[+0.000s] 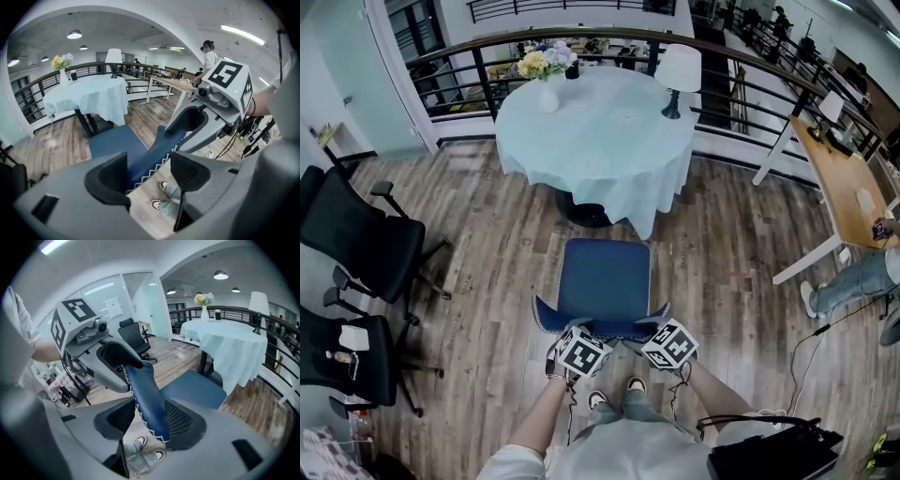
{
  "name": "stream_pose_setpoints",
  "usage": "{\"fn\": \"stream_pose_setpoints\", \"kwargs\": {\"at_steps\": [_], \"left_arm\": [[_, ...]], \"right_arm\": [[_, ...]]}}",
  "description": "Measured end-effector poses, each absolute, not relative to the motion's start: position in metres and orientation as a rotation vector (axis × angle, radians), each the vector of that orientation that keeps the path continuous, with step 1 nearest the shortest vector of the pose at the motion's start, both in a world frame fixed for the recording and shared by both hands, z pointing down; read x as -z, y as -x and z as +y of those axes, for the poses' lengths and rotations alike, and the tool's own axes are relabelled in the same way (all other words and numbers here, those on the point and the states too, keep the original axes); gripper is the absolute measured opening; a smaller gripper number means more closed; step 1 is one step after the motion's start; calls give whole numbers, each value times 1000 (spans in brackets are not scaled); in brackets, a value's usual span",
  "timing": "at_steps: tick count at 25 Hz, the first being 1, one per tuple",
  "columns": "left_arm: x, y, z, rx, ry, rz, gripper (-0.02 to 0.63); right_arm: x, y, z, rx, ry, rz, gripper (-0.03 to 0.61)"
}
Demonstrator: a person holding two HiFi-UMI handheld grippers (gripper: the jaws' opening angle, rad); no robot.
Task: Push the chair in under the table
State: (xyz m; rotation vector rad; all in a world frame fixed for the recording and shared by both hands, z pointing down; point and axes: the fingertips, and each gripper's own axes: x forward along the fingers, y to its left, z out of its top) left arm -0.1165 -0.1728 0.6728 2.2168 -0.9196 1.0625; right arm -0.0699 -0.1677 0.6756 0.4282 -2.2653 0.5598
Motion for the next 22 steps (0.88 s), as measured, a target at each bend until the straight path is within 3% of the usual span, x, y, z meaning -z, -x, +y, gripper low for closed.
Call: {"fn": "stream_pose_setpoints", "kwargs": {"at_steps": [22], "left_arm": [[-662,110,-266,-1042,-2210,-952,284]], "right_arm": [[-671,66,-261,-465,-444,-2295,201]]}}
